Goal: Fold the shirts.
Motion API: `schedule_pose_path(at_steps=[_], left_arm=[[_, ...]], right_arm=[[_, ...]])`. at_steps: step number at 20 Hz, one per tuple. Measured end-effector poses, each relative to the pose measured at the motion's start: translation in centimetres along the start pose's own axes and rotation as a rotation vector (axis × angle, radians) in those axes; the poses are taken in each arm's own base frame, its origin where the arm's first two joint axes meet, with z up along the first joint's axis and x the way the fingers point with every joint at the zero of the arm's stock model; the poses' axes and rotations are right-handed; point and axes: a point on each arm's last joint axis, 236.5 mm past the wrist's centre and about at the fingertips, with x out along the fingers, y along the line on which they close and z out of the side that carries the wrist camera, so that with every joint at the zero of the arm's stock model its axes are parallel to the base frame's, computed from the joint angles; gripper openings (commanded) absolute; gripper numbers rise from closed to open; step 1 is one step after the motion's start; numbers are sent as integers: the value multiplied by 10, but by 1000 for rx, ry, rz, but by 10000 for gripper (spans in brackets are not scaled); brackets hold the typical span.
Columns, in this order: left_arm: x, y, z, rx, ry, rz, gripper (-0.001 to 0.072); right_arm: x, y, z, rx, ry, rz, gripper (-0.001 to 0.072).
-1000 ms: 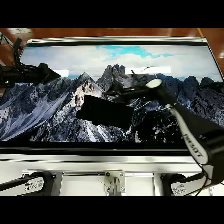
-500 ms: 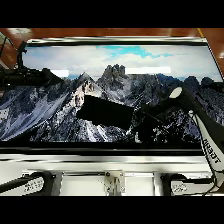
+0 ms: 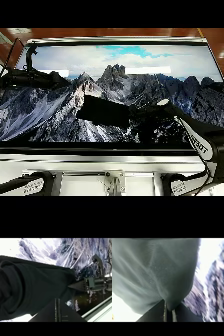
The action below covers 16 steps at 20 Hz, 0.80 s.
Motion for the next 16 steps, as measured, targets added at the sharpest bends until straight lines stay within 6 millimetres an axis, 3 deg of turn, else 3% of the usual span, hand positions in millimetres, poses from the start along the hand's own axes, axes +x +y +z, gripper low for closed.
schedule_pose_path(at_steps=[2, 4, 6, 8, 10, 12, 14, 16], left_arm=[[1, -1, -1, -18, 3, -2, 44], [2, -3, -2, -30, 6, -4, 44], [4, -7, -3, -29, 12, -9, 45], [8, -12, -5, -25, 16, -15, 45], [12, -19, -7, -14, 22, -24, 45], [18, -28, -10, -1, 28, -33, 44], [23, -37, -13, 15, 36, -44, 44], [29, -45, -16, 26, 40, -53, 45]], right_arm=[[-6, 7, 16, -21, -39, 32, 54], [-28, 14, 46, -57, -108, 68, 54], [-68, 19, 80, -83, -180, 108, 54], [-125, 7, 113, -85, -274, 104, 54], [-192, -20, 137, -43, -384, 78, 54], [-265, -66, 146, 41, -493, 11, 55], [-325, -120, 134, 161, -565, -88, 55], [-372, -176, 104, 295, -602, -201, 54]])
